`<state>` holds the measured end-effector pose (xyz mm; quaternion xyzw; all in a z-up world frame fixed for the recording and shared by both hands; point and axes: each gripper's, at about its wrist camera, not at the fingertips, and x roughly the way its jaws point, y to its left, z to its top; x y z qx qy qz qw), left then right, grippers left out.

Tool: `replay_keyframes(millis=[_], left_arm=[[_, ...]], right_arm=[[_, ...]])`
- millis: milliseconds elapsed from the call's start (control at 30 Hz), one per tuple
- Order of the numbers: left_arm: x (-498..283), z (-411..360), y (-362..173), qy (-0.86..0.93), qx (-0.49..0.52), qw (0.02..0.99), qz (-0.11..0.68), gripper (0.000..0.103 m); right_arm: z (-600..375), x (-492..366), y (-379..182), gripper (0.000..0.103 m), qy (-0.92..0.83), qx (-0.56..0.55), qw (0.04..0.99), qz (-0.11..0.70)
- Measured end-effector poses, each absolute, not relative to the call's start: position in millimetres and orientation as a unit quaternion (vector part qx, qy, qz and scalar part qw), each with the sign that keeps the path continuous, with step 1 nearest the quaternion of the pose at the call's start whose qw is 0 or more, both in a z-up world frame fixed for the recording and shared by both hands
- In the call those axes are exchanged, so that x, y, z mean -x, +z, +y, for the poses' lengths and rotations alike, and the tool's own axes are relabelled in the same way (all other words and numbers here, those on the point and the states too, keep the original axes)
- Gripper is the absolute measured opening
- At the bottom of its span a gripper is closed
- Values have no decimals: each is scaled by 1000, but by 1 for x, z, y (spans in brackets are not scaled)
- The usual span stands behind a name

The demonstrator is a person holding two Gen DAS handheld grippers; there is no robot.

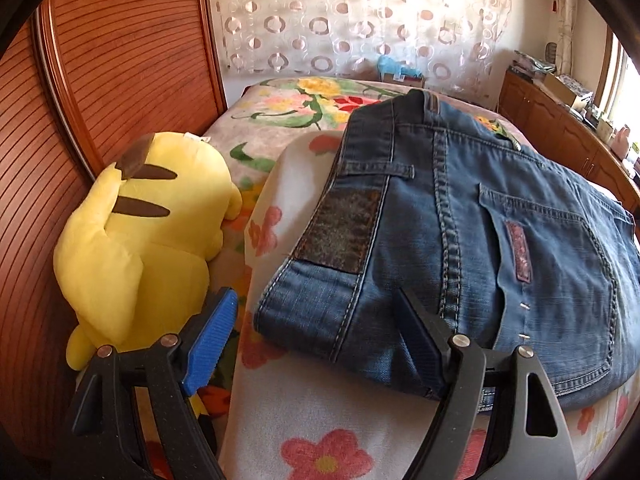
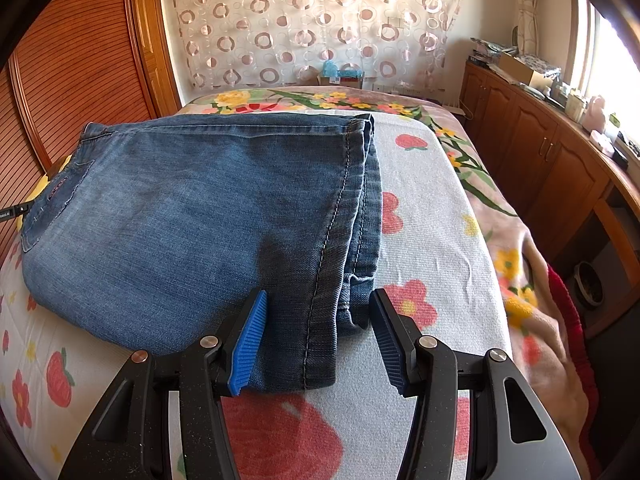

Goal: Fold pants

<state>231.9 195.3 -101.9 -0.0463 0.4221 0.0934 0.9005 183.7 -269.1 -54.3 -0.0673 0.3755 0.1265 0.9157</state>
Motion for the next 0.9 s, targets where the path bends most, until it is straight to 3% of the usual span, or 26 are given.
replay_keyframes(millis=[67, 200, 367, 400, 500, 900], left_arm=[[-232, 197, -104, 88, 55, 900, 422, 76], [-226, 196, -98, 83, 57, 912, 396, 48], [-226, 192, -97, 67, 58, 913, 397, 25], [-227, 190, -97, 64, 53, 914, 398, 20], [-224, 188, -91, 65, 37, 919, 387, 14], [-170, 171, -26, 34, 39, 954, 296, 10]], right_arm=[[-269, -184, -54, 54, 127, 67, 916, 376], [-266, -183, -53, 52, 125, 75, 915, 375], [-255, -177, -51, 21, 147, 101, 910, 373], [-254, -175, -51, 19, 149, 105, 910, 373], [-252, -173, -50, 15, 148, 108, 913, 365], [-260, -147, 9, 11, 145, 110, 942, 282]])
